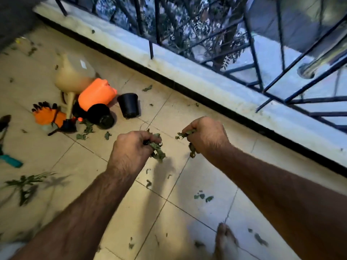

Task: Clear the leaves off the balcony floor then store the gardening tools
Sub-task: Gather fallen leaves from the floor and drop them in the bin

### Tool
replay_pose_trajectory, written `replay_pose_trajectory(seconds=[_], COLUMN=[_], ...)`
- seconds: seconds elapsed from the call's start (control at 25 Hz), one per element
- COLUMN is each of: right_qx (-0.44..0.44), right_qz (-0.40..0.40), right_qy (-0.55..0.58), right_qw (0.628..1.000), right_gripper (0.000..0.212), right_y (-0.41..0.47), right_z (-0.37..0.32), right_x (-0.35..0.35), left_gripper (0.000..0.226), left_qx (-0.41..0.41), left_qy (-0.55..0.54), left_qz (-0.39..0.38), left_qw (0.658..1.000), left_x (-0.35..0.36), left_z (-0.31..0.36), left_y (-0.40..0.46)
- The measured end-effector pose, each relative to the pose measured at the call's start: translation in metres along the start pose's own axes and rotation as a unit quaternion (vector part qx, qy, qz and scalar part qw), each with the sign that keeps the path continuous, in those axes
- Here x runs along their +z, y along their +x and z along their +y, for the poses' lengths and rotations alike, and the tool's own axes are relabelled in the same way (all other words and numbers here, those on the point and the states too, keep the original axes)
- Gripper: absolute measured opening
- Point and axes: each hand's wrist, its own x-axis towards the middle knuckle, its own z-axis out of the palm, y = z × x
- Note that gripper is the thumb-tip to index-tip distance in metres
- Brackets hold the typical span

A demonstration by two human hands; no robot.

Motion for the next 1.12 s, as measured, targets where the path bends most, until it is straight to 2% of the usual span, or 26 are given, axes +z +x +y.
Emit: replay_pose_trajectory(seconds=[0.2, 0.32, 0.48, 0.6, 0.8, 1.12], right_qx=[-0.004, -0.009, -0.007, 0.022, 0.103, 0.167], right_qz=[0.017, 0.055, 0.09, 0.144, 0.22, 0.314], right_qy=[0.02, 0.015, 0.001, 0.004, 0.071, 0.122], right_qw=[1.0, 0.998, 0.996, 0.989, 0.967, 0.927], right_gripper=[0.027, 0.023, 0.023, 0.025, 0.026, 0.023], right_y=[-0.101, -0.166, -0.247, -0.311, -0.408, -0.532], right_z=[-0.076, -0.112, -0.135, -0.136, -0.118, -0.05], right_x=[-0.146, -0.234, -0.319, -0.366, -0.414, -0.477], left_gripper=[0.036, 0.038, 0.035, 0.031, 0.028, 0.025], left_qx=[0.037, 0.081, 0.125, 0.175, 0.253, 0.358], left_qy=[0.021, 0.035, 0.06, 0.066, 0.068, 0.086], left_qz=[-0.011, -0.031, -0.071, -0.088, -0.131, -0.201], left_qw=[0.999, 0.996, 0.988, 0.979, 0.956, 0.908], left_x=[-0.098, -0.154, -0.19, -0.207, -0.218, -0.186], left_z=[0.158, 0.254, 0.347, 0.399, 0.464, 0.54], left_y=[-0.054, -0.1, -0.164, -0.211, -0.275, -0.369])
